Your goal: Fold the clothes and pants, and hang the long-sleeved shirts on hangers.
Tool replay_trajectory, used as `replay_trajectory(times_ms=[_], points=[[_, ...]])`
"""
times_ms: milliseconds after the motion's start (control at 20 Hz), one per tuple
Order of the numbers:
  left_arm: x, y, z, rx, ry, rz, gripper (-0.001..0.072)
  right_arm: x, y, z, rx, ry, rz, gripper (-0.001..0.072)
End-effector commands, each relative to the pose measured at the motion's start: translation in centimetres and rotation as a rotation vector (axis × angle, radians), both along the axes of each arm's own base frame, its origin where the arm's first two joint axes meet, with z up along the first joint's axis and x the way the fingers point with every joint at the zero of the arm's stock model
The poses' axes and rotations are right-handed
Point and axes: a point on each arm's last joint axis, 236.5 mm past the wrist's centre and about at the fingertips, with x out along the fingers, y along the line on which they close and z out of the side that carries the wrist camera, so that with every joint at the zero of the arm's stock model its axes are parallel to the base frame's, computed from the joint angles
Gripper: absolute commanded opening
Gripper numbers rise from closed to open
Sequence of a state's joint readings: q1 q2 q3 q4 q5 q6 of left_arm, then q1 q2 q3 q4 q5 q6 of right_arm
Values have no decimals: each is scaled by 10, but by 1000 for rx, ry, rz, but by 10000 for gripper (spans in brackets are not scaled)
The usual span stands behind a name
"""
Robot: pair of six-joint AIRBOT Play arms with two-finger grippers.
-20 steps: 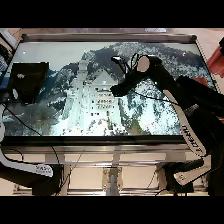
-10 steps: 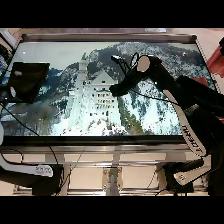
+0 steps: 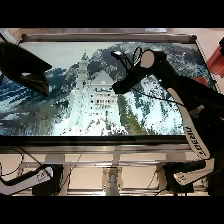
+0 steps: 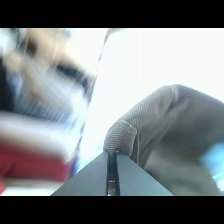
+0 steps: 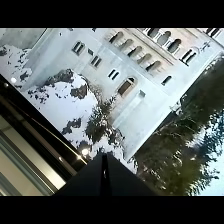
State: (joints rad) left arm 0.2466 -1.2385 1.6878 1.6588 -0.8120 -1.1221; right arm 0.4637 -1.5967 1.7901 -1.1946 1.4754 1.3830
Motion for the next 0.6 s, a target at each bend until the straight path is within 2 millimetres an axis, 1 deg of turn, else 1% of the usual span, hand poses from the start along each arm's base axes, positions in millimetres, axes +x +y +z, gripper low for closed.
replay_trajectory(times_ms=[0,100,150,200,300,350,400,450,500,550], points=[[-17,-113,54,-140,-24,-281,23,-21,-31,34,-89,-72,85,36],[-24,-164,52,-167,44,-402,23,-21,-56,59,-139,-162,57,149],[-29,-191,46,-180,90,-469,23,-23,-65,74,-150,-210,51,171],[-33,-217,39,-191,132,-531,23,-24,-75,88,-157,-251,34,228],[-40,-265,30,-201,169,-640,23,-33,-85,109,-138,-298,14,350],[-47,-289,27,-202,183,-695,23,-38,-88,114,-135,-311,17,400],[-54,-310,26,-199,191,-742,23,-45,-91,115,-134,-315,23,412],[-61,-327,26,-195,197,-781,23,-51,-92,114,-133,-314,34,418],[-70,-341,25,-191,207,-818,23,-53,-93,111,-131,-322,44,464],[-78,-352,21,-186,230,-846,23,-54,-93,107,-135,-344,76,485]])
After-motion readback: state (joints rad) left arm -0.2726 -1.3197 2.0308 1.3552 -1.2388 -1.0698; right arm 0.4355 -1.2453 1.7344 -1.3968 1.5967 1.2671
